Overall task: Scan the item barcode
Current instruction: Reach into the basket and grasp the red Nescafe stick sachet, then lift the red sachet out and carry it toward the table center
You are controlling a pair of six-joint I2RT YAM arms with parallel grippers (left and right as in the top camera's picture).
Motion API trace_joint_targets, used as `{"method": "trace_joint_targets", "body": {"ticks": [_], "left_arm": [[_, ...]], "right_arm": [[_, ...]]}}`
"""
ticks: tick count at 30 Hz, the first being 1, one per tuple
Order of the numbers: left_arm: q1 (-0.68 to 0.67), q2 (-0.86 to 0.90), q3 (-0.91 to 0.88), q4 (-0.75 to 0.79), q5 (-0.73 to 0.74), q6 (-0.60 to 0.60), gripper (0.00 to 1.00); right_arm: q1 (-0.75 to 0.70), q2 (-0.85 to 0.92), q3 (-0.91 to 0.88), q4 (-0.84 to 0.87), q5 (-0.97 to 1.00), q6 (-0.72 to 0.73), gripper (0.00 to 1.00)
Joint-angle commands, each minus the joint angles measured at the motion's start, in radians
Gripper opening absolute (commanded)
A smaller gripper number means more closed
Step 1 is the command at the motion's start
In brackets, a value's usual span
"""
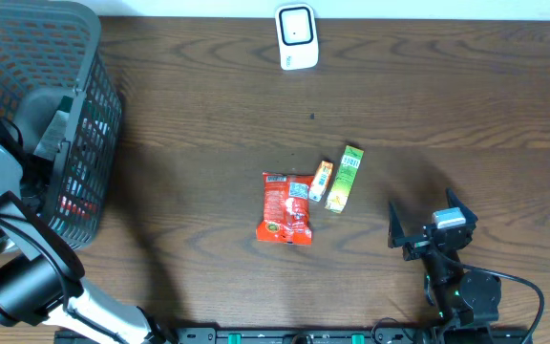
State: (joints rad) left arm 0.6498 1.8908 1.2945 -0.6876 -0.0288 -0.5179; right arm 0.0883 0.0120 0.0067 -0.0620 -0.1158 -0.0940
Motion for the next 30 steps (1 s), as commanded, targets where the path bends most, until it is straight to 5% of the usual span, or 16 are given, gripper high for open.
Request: {"method": "trace_joint_targets", "body": {"ticks": [1, 14, 21, 30], "left_arm": [[0.0, -0.098, 0.039, -0.011, 0.021, 0.009, 0.07], [-0.048, -0.704, 0.053, 0.01, 0.019, 0.024, 0.07], [-0.338, -0.834, 0.053, -0.047, -0.003, 0.114, 0.07], [-0.787, -0.695, 0.053, -0.175, -0.396, 0.113, 0.07]], "right_arm": [[0.005, -0.005, -0.001, -0.003, -0.001, 0.011, 0.99], [0.005, -0.005, -0.001, -0.003, -0.001, 0.011, 0.99], [0.005, -0.005, -0.001, -0.003, -0.001, 0.011, 0.99], [0.005, -0.005, -0.001, -0.003, -0.001, 0.011, 0.99]]}}
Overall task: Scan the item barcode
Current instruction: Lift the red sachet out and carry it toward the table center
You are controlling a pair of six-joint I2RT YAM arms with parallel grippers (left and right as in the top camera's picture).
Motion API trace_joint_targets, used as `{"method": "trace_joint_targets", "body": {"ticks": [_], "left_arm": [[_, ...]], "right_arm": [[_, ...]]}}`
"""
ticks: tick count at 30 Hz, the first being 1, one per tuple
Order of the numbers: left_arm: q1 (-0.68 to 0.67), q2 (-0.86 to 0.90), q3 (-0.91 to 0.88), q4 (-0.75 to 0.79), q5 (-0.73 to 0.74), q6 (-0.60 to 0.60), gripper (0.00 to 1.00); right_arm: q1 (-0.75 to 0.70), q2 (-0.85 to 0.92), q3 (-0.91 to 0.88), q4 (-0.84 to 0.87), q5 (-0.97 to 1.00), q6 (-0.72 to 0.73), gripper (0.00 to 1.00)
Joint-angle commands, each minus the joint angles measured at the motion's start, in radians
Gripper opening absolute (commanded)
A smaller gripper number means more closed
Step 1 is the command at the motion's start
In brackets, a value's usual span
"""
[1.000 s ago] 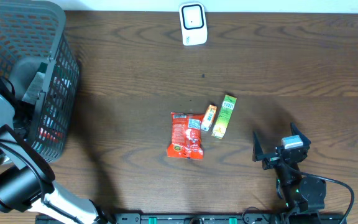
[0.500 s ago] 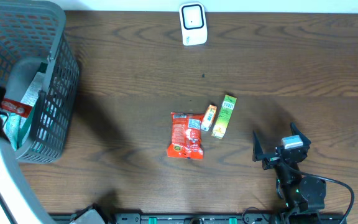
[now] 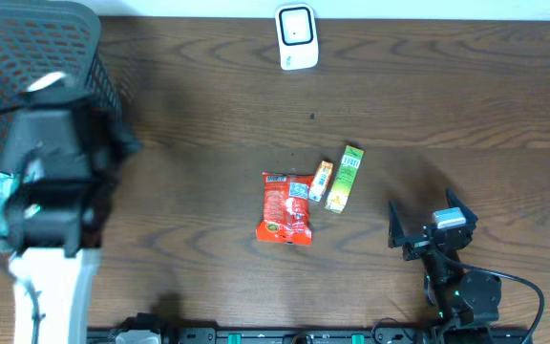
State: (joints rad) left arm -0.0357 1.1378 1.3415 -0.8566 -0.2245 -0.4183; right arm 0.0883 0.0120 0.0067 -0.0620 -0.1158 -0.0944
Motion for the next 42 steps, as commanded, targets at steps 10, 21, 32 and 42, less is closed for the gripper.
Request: {"method": "trace_joint_targets", "body": {"ticks": [10, 21, 32, 42], "left_arm": [[-0.296, 0.335, 0.006, 0.005, -0.212, -0.088, 0.07], [-0.315, 0.708, 0.006, 0.008, -0.043, -0.19, 0.07], [-0.314, 0.807, 0.016, 0.061, -0.076, -0.085, 0.7], [-0.306, 0.764, 0.065, -0.079, 0.099, -0.037, 0.45]], "right_arm": [[0.005, -0.005, -0.001, -0.003, -0.001, 0.011, 0.99], [0.005, -0.005, -0.001, -0.003, -0.001, 0.011, 0.99], [0.005, -0.005, -0.001, -0.003, -0.001, 0.011, 0.99], [0.005, -0.005, -0.001, -0.003, -0.001, 0.011, 0.99]]}}
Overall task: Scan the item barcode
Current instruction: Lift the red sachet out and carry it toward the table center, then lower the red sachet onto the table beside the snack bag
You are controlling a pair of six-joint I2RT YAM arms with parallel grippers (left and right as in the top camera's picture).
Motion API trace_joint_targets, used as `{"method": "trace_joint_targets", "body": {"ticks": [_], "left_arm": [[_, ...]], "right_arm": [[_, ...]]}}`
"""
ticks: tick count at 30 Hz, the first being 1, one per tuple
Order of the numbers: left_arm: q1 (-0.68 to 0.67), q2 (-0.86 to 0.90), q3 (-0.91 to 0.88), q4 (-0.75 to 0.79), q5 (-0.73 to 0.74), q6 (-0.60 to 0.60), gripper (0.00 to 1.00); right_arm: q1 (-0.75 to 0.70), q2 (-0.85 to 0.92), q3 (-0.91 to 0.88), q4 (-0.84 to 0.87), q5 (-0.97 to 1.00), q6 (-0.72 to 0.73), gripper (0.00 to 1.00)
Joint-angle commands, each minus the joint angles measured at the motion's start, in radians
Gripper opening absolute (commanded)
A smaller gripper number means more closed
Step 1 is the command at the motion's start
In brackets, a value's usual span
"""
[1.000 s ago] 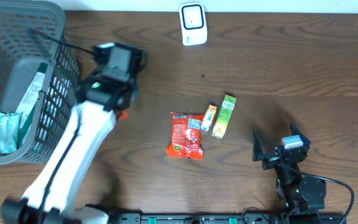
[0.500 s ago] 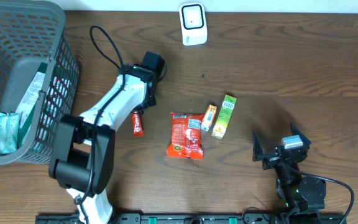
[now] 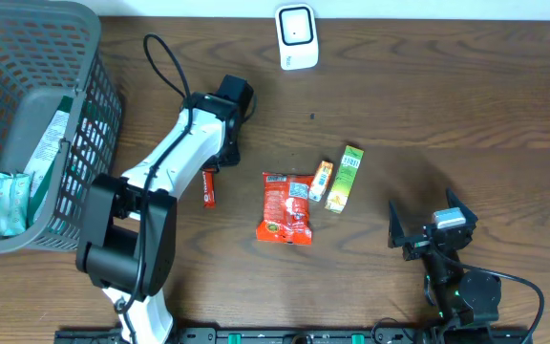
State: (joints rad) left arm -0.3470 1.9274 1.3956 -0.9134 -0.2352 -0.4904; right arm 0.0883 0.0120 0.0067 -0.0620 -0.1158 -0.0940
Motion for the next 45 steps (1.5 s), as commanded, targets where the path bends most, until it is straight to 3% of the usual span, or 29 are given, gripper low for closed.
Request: {"method": "trace_joint_targets", "body": {"ticks": [1, 7, 12, 26, 31, 38, 42, 45], "left_arm": [[0.005, -0.025, 0.003, -0.022, 0.132, 0.06, 0.43], [0.0, -0.024, -0.054, 0.028, 0.134, 0.165, 0.41], [0.0, -0.021, -0.072, 0.036, 0.035, 0.164, 0.41], [-0.012, -0.017, -0.173, 0.134, -0.002, 0.153, 0.38], [-0.012, -0.017, -0.173, 0.135, -0.002, 0.153, 0.26], [-0.012, -0.017, -0.203, 0.161, -0.002, 0.113, 0.26], [-0.012, -0.019, -0.213, 0.171, -0.002, 0.112, 0.08], [-0.009, -0.038, -0.193, 0.163, -0.002, 0.112, 0.08]], "right_arm": [[0.005, -0.005, -0.001, -0.003, -0.001, 0.011, 0.99], [0.005, -0.005, -0.001, -0.003, -0.001, 0.011, 0.99], [0.005, -0.005, -0.001, -0.003, -0.001, 0.011, 0.99], [0.005, -0.005, -0.001, -0.003, -0.001, 0.011, 0.99], [0.005, -0.005, -0.001, -0.003, -0.001, 0.011, 0.99], [0.005, -0.005, -0.001, -0.003, -0.001, 0.011, 0.99], [0.005, -0.005, -0.001, -0.003, -0.001, 0.011, 0.99], [0.005, -0.005, -0.001, -0.003, -0.001, 0.011, 0.99]]}}
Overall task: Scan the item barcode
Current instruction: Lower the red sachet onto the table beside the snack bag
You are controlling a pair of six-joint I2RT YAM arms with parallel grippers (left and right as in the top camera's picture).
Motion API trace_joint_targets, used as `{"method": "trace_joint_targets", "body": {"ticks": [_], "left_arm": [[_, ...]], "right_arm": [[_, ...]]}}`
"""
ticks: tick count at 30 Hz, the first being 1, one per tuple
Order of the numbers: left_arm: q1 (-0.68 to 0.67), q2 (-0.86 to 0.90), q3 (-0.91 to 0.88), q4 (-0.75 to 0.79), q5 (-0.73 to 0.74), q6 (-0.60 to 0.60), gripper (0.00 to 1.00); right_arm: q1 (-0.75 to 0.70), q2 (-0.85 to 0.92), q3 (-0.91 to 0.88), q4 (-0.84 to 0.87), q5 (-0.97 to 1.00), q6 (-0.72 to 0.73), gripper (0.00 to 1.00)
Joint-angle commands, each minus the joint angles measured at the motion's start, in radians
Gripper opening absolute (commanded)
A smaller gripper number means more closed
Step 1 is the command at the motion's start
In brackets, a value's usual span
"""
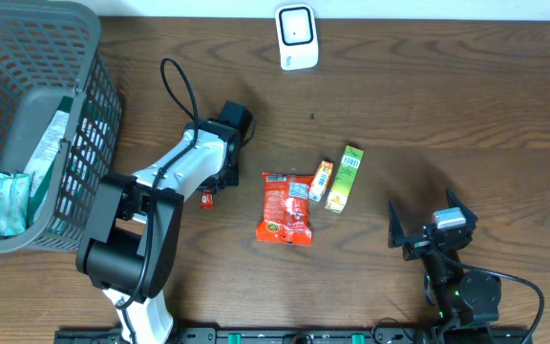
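Note:
The white barcode scanner (296,36) stands at the table's far edge. My left gripper (212,187) is low over the table, left of the laid-out items and mostly hidden beneath its own white arm. The end of a small red packet (205,199) pokes out from it, and the fingers appear shut on that packet. At the near right, my right gripper (423,214) rests open with nothing in it.
A grey mesh basket (89,57) fills the left side, with pale green packets (3,201) inside. In the middle lie a red snack bag (286,208), a small orange stick pack (322,180) and a green box (345,178).
My left gripper has shifted slightly toward me and now covers most of the small red packet, which showed at full length before. The right arm has not moved.
First my left arm was down at the basket's near side. Then it was high over the basket, close to the camera. After that it reached out over the table with a small red packet beside it, and now it sits lower over that packet.

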State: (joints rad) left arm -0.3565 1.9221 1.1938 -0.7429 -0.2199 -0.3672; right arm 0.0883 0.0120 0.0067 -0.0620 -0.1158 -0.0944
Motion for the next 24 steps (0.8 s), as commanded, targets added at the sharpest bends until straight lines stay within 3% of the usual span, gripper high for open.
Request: {"method": "trace_joint_targets", "body": {"ticks": [1, 6, 14, 19, 24], "left_arm": [[0.002, -0.039, 0.017, -0.013, -0.014, -0.011, 0.08], [0.016, -0.09, 0.04, -0.013, 0.143, -0.011, 0.07], [0.081, -0.084, 0.024, 0.034, 0.655, 0.09, 0.08], [0.097, -0.051, 0.003, 0.09, 0.802, 0.178, 0.08], [0.121, -0.022, 0.003, 0.11, 0.815, 0.195, 0.07]], "right_arm": [[0.005, -0.005, -0.001, -0.003, -0.001, 0.011, 0.99], [0.005, -0.005, -0.001, -0.003, -0.001, 0.011, 0.99], [0.005, -0.005, -0.001, -0.003, -0.001, 0.011, 0.99], [0.005, -0.005, -0.001, -0.003, -0.001, 0.011, 0.99], [0.005, -0.005, -0.001, -0.003, -0.001, 0.011, 0.99]]}}
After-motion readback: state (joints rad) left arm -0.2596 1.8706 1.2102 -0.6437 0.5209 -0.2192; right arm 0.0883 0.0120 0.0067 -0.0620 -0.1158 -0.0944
